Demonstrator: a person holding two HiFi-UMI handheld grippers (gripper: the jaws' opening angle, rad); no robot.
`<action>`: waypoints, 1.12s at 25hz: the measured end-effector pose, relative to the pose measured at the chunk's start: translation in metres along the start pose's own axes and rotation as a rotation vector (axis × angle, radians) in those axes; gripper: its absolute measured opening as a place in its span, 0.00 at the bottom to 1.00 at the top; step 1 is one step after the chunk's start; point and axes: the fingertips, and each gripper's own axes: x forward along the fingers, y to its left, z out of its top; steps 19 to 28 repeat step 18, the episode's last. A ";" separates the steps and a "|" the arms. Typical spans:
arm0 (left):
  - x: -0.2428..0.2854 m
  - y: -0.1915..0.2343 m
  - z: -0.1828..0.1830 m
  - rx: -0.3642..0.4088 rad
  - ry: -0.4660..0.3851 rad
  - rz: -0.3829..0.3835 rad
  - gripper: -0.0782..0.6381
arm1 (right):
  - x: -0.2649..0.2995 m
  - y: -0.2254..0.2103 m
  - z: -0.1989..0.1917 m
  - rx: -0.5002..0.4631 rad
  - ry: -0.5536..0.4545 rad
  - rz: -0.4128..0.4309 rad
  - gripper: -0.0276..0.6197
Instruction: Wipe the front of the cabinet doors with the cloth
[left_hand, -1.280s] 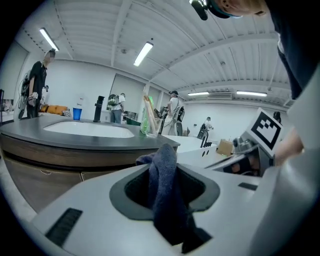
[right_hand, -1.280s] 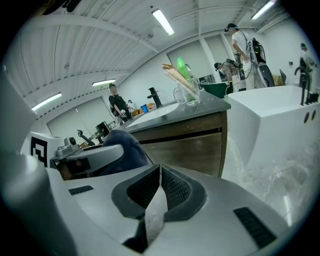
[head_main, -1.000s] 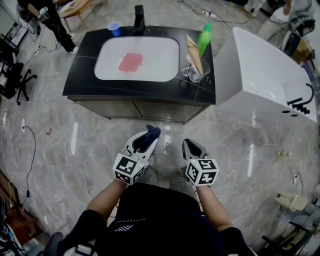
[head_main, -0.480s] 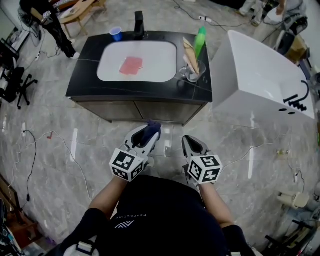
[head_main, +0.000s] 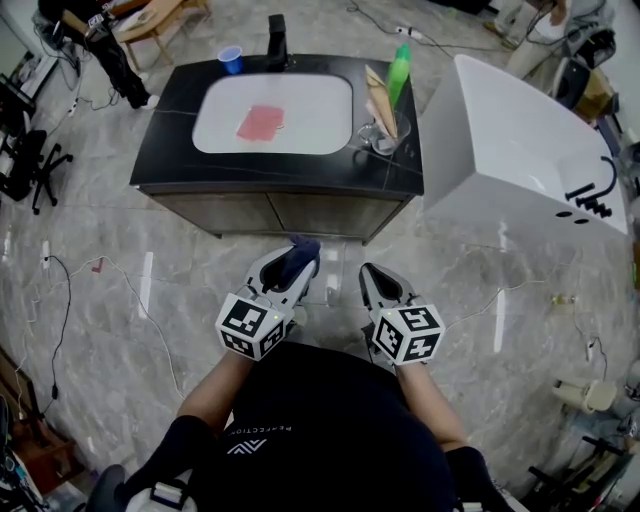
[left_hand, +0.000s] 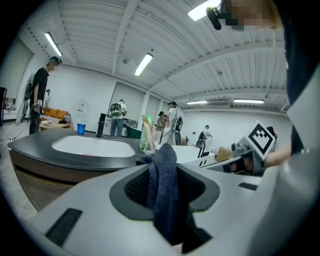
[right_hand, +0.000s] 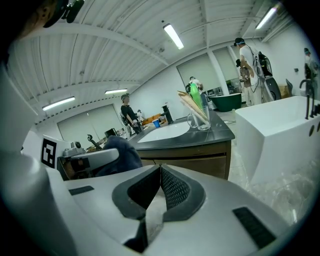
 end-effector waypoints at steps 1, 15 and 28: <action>-0.001 0.000 0.000 -0.002 0.001 0.001 0.29 | 0.000 0.001 0.000 0.002 -0.001 0.001 0.10; 0.002 -0.014 0.000 0.008 0.000 -0.017 0.29 | -0.003 0.004 0.005 0.031 -0.018 0.029 0.10; 0.004 -0.018 -0.004 0.011 0.002 -0.025 0.29 | -0.004 0.002 0.001 0.045 -0.017 0.035 0.10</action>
